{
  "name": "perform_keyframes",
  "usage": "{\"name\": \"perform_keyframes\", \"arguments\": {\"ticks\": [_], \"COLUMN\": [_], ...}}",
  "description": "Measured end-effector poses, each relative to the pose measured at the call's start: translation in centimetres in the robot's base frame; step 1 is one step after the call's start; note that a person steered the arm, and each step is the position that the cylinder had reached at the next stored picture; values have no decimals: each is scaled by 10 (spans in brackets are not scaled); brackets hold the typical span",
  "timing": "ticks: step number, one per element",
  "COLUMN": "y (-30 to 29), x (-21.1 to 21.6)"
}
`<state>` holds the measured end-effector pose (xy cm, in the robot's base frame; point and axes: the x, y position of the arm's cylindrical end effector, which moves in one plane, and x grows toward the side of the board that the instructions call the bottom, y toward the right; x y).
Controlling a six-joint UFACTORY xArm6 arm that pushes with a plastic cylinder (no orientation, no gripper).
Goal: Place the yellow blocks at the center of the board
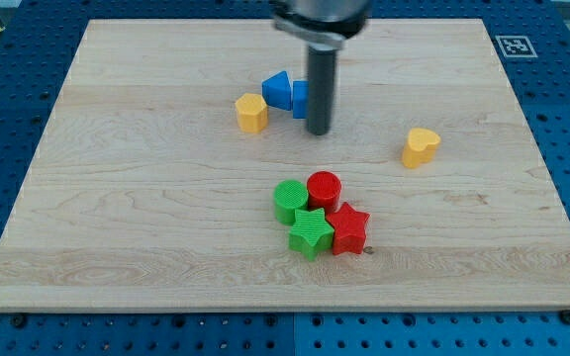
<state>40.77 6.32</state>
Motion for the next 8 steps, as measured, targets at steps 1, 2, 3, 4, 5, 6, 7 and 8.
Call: {"name": "perform_keyframes", "arguments": {"ticks": [1, 2, 3, 4, 5, 6, 7, 8], "y": [64, 126, 180, 184, 154, 99, 28, 28], "x": [0, 0, 4, 49, 71, 46, 25, 30]}}
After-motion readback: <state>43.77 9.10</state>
